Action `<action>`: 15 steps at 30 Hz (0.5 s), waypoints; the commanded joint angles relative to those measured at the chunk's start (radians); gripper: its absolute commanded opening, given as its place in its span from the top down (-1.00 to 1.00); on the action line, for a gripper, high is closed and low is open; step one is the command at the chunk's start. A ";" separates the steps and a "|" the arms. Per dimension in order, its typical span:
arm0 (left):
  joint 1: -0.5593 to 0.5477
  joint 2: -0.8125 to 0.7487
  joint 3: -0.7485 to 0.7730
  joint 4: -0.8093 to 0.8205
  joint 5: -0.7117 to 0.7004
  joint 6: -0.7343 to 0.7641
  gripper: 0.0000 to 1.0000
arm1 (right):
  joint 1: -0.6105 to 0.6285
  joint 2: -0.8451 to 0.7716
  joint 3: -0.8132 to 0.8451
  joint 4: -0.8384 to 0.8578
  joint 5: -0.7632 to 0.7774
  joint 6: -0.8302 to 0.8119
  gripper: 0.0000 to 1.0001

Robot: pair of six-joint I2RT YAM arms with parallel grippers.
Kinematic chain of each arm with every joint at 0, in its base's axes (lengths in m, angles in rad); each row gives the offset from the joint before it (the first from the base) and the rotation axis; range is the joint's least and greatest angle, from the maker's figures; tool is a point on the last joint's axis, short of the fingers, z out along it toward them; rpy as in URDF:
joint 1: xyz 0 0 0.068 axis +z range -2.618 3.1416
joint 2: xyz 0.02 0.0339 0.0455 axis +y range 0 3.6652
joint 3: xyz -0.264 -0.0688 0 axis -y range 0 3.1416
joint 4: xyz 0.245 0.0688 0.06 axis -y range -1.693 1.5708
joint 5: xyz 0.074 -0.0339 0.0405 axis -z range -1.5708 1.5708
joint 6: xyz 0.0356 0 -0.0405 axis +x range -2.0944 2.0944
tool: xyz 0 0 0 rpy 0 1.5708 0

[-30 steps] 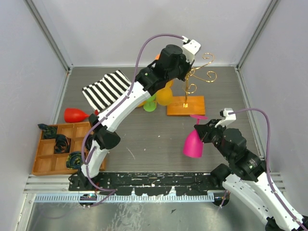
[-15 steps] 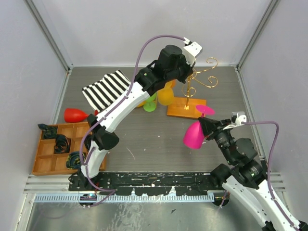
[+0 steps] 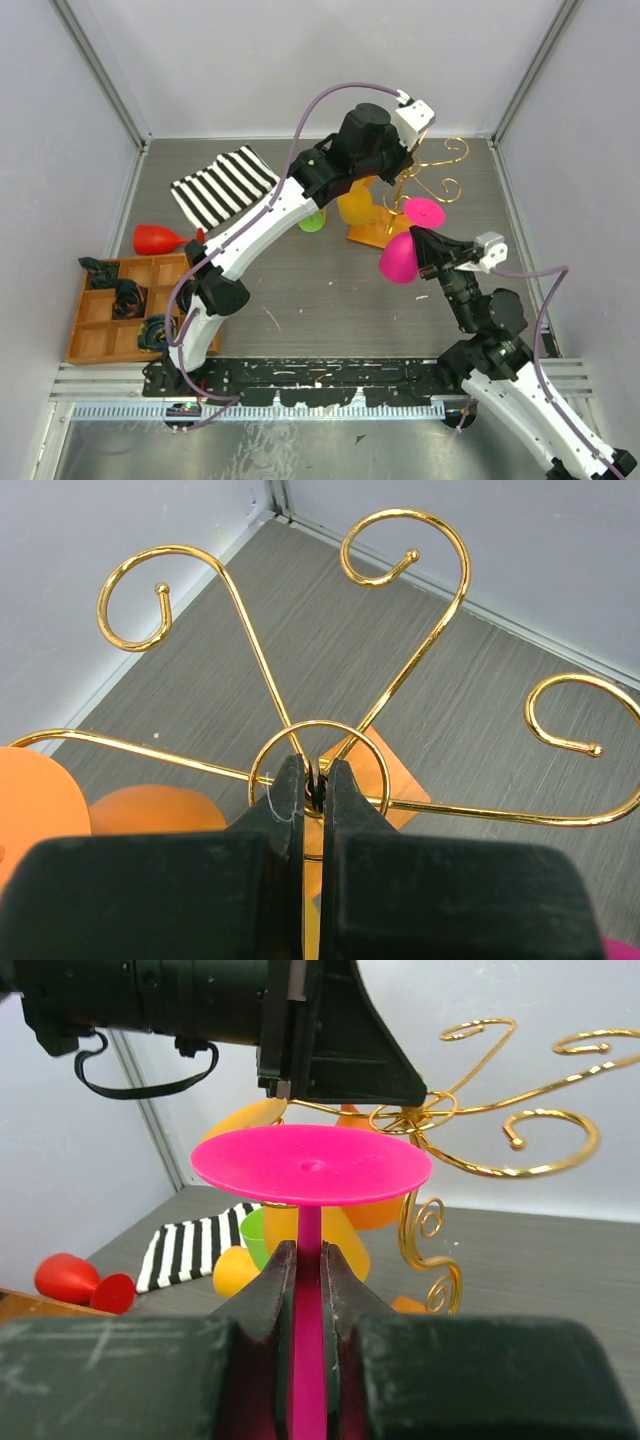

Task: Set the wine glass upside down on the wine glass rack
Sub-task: Turn the wine glass upside down at the wine rack.

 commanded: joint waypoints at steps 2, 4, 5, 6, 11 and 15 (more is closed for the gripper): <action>-0.003 -0.056 0.004 0.030 -0.001 0.013 1.00 | 0.007 0.113 0.038 0.170 -0.053 -0.143 0.99; -0.005 -0.055 0.002 0.028 -0.001 0.015 1.00 | 0.007 0.137 0.034 0.198 -0.042 -0.169 0.99; -0.004 -0.055 0.001 0.027 0.000 0.016 1.00 | 0.007 0.148 0.032 0.208 -0.038 -0.186 0.99; -0.005 -0.055 0.000 0.027 0.000 0.017 1.00 | 0.006 0.157 0.031 0.213 -0.031 -0.199 0.99; -0.006 -0.053 -0.002 0.027 0.005 0.016 1.00 | 0.006 0.192 -0.004 0.279 0.020 -0.259 0.98; -0.010 -0.050 -0.001 0.025 0.006 0.016 1.00 | 0.007 0.230 -0.028 0.357 0.034 -0.302 0.99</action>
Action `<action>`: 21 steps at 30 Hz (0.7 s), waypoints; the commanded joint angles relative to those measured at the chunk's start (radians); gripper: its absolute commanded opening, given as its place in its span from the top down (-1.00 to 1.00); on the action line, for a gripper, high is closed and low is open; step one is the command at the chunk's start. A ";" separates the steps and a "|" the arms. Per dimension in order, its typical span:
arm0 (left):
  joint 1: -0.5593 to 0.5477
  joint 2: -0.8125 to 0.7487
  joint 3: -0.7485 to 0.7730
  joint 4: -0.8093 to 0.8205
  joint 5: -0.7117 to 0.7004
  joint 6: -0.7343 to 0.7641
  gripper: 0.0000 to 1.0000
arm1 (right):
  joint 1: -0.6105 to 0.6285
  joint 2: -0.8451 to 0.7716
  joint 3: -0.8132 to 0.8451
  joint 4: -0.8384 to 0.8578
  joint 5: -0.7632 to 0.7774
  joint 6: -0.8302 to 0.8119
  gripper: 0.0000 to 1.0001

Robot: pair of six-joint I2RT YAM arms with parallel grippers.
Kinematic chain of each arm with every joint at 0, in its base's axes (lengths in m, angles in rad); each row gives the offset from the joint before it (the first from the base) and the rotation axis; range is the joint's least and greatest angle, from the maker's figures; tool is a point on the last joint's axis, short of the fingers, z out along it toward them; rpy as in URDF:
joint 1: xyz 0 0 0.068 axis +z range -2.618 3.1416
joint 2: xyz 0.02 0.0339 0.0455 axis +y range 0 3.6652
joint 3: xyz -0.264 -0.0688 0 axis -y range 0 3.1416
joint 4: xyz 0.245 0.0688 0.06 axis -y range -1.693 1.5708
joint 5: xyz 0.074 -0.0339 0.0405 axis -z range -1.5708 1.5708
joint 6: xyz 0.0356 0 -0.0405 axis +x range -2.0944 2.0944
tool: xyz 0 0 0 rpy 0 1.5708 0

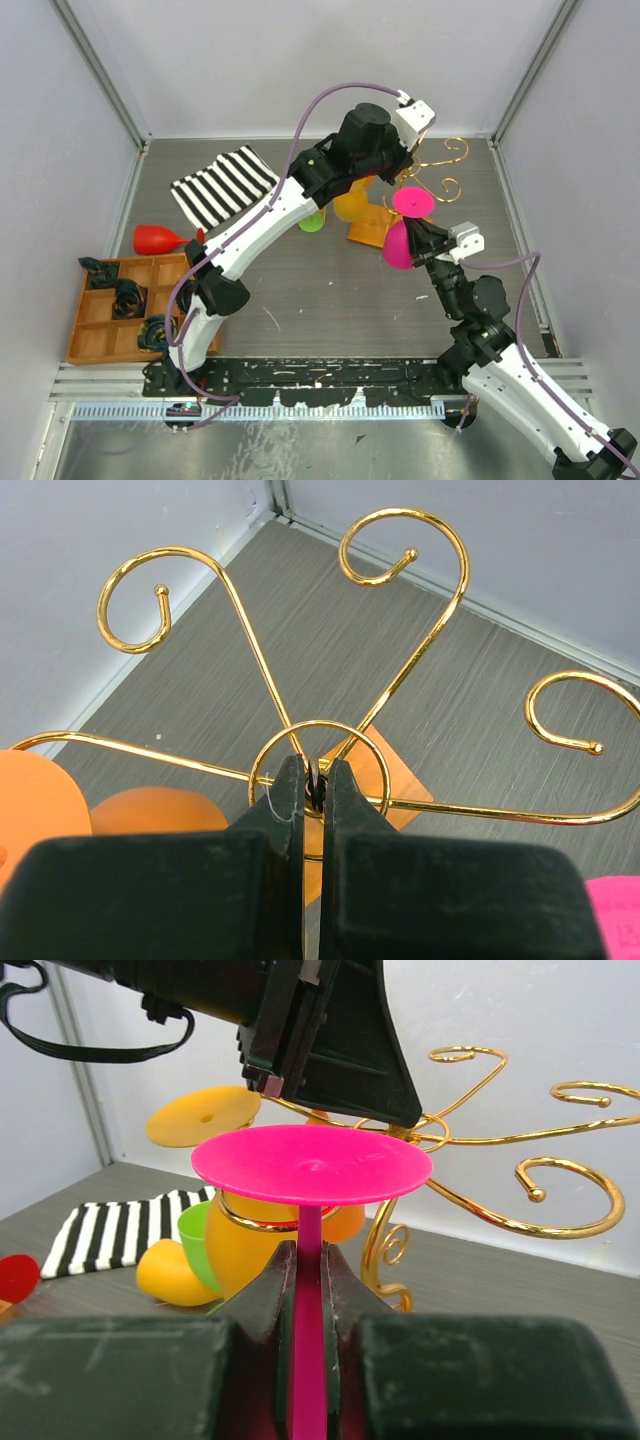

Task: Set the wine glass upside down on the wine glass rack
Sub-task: Turn the wine glass upside down at the wine rack.

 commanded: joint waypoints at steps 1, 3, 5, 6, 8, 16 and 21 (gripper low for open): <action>-0.007 -0.051 0.001 0.026 0.004 0.005 1.00 | 0.006 0.044 -0.018 0.173 0.044 -0.085 0.99; -0.007 -0.048 0.003 0.024 0.004 0.005 1.00 | 0.007 0.075 -0.026 0.204 0.070 -0.094 0.99; -0.008 -0.045 0.003 0.022 0.004 0.005 1.00 | 0.006 0.109 -0.025 0.217 0.079 -0.106 0.99; -0.008 -0.046 0.003 0.020 0.003 0.005 1.00 | 0.006 0.126 -0.025 0.225 0.076 -0.114 0.99; -0.008 -0.045 0.002 0.018 0.003 0.005 1.00 | 0.007 0.151 -0.029 0.254 0.065 -0.126 0.99; -0.010 -0.042 0.004 0.015 -0.001 0.002 1.00 | 0.006 0.207 -0.057 0.378 -0.042 -0.160 0.99; -0.013 -0.036 0.005 0.014 -0.001 0.001 1.00 | 0.006 0.230 -0.057 0.396 -0.116 -0.173 0.99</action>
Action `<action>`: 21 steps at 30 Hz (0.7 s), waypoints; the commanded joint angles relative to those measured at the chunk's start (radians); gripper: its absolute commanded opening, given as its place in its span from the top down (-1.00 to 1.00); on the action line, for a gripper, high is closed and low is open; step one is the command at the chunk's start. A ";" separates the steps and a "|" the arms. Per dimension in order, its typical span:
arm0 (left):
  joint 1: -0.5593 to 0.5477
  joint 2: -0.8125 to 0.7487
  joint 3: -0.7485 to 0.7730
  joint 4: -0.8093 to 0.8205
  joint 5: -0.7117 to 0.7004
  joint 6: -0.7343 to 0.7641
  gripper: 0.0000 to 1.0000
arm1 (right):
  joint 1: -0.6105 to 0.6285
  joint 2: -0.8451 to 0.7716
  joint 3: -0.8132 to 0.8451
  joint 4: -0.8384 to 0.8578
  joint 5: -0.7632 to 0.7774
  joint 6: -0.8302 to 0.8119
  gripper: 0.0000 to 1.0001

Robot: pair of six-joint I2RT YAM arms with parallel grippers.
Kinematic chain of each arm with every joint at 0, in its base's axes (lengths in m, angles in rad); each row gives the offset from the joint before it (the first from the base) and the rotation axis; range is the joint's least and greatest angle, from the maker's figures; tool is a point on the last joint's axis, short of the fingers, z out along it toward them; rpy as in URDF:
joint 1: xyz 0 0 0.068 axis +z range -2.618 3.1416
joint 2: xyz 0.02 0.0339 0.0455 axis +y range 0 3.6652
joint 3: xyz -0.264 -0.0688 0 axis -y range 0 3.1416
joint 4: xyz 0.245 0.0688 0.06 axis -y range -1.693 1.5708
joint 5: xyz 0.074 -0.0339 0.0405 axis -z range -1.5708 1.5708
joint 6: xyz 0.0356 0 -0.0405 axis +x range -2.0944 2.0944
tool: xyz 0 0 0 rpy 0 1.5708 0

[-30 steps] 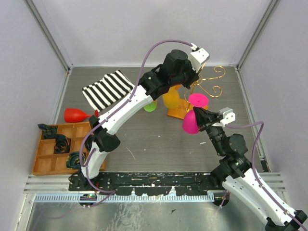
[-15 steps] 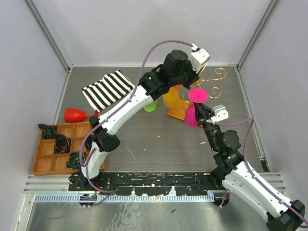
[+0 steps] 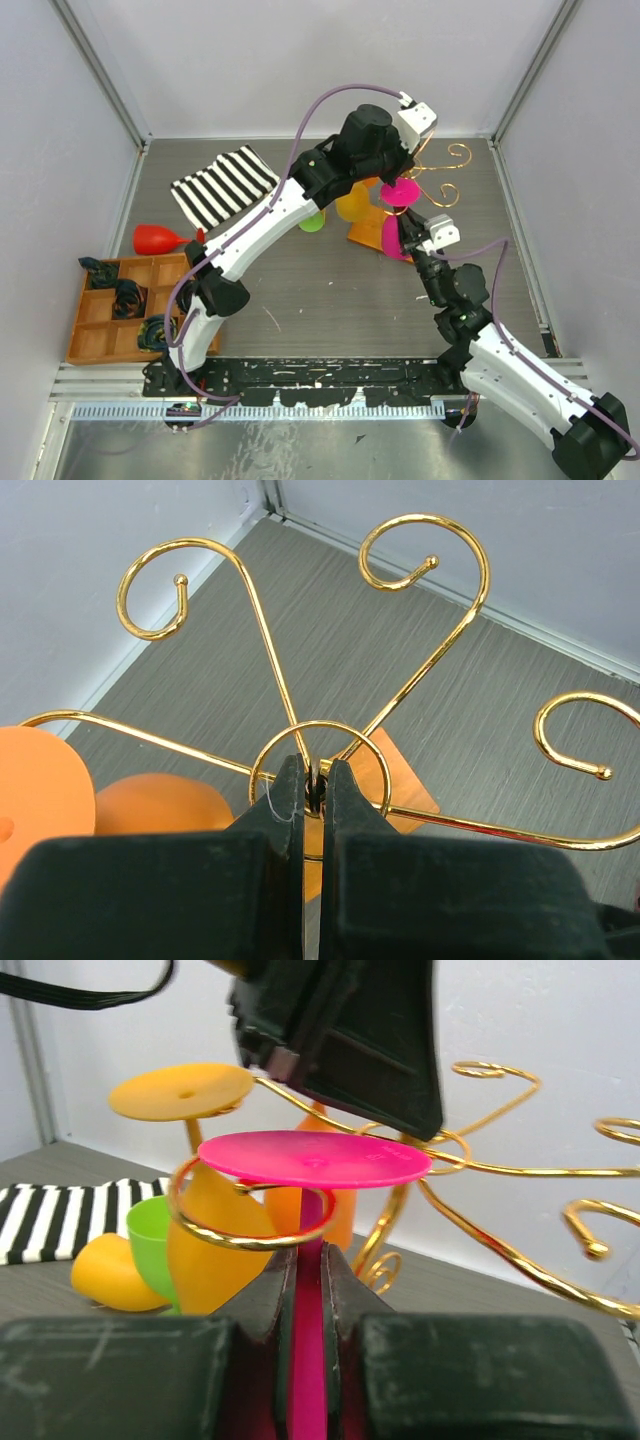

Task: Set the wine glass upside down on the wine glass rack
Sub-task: Turn the wine glass upside down at the wine rack.

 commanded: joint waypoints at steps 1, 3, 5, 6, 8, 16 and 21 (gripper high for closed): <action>-0.005 -0.033 0.007 0.024 -0.004 0.000 1.00 | 0.013 0.012 -0.004 0.098 -0.152 -0.020 0.99; -0.007 -0.031 0.011 0.024 -0.006 -0.001 1.00 | 0.012 0.017 -0.004 0.101 -0.180 -0.018 0.98; -0.008 -0.027 0.016 0.022 -0.005 -0.001 1.00 | 0.012 0.019 -0.006 0.102 -0.216 -0.015 0.98; -0.007 -0.024 0.019 0.021 -0.006 -0.001 1.00 | 0.012 0.018 -0.007 0.102 -0.233 -0.012 0.98; -0.007 -0.021 0.023 0.020 -0.008 0.000 1.00 | 0.013 0.011 -0.012 0.101 -0.261 -0.002 0.99; -0.008 -0.018 0.023 0.021 -0.020 0.011 1.00 | 0.012 -0.069 -0.038 0.055 -0.260 0.033 0.99; -0.007 -0.015 0.025 0.027 -0.023 0.012 1.00 | 0.013 -0.123 -0.049 0.018 -0.254 0.052 0.98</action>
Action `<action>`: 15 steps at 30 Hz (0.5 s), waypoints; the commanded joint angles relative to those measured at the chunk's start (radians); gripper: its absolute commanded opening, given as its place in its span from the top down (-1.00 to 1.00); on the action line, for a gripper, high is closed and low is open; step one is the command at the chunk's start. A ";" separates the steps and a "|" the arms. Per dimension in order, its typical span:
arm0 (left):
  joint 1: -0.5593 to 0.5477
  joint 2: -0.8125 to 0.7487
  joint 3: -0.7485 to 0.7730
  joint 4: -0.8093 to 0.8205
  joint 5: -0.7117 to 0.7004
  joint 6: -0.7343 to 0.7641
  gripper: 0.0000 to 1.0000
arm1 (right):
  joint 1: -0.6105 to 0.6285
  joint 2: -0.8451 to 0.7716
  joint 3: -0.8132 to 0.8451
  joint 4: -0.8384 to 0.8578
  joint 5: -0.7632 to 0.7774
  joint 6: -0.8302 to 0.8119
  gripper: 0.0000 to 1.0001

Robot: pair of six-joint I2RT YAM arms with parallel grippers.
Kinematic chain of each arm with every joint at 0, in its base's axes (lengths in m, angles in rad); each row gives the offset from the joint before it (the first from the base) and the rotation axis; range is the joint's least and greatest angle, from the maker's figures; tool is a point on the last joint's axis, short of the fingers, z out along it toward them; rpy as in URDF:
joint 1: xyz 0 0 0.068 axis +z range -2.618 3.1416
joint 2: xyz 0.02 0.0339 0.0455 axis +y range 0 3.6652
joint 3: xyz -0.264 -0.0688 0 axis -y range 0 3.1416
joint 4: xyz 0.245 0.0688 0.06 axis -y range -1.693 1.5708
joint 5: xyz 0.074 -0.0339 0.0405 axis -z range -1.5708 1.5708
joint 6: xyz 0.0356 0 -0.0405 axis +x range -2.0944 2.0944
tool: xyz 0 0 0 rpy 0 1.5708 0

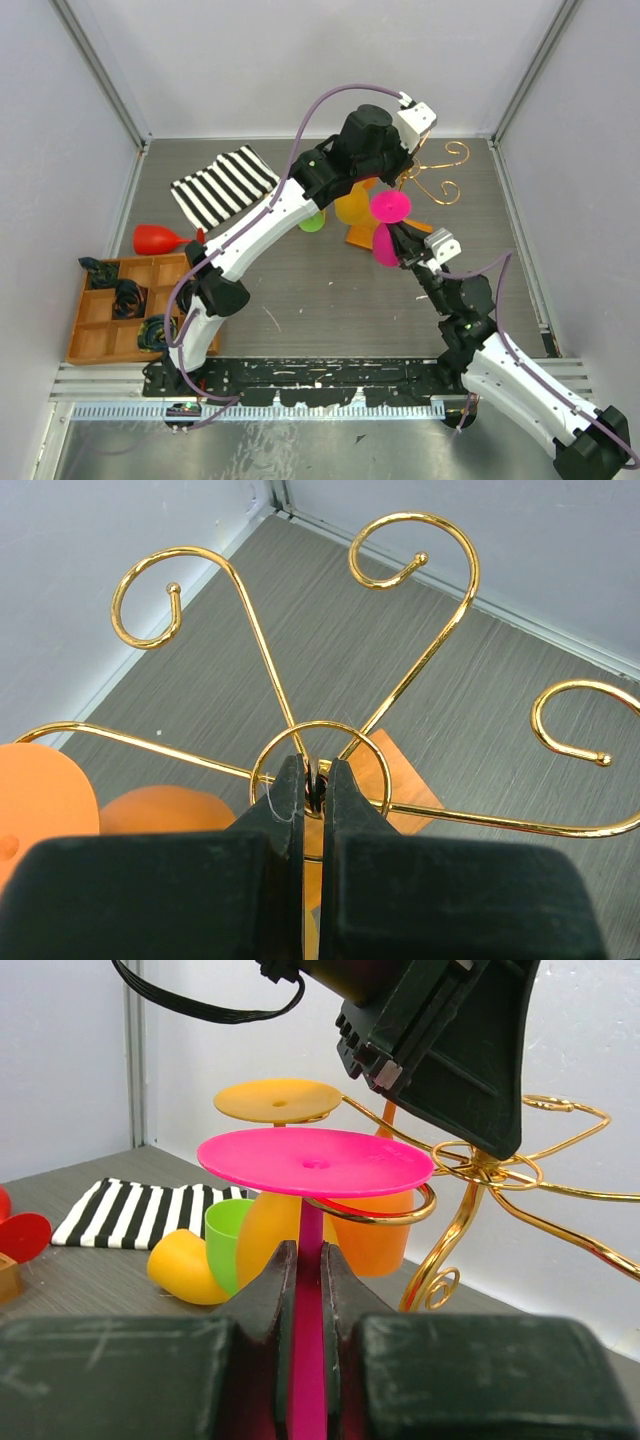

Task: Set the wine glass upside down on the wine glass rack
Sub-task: Turn the wine glass upside down at the wine rack.

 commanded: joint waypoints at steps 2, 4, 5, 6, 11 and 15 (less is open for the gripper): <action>-0.005 -0.015 0.025 0.030 -0.006 0.007 1.00 | 0.008 -0.049 0.002 -0.003 -0.042 0.032 0.99; -0.005 -0.014 0.025 0.030 -0.007 0.008 1.00 | 0.008 -0.056 0.000 -0.013 -0.028 0.032 0.99; -0.005 -0.015 0.025 0.029 -0.006 0.007 1.00 | 0.007 -0.058 -0.001 -0.016 -0.020 0.033 0.99; -0.005 -0.015 0.025 0.029 -0.008 0.008 1.00 | 0.008 -0.059 -0.002 -0.017 -0.012 0.033 0.99; -0.005 -0.014 0.025 0.026 -0.010 0.009 1.00 | 0.008 -0.066 -0.018 0.009 0.043 0.059 0.98; -0.005 -0.015 0.024 0.023 -0.007 0.004 1.00 | 0.008 -0.065 -0.024 0.041 0.089 0.071 0.99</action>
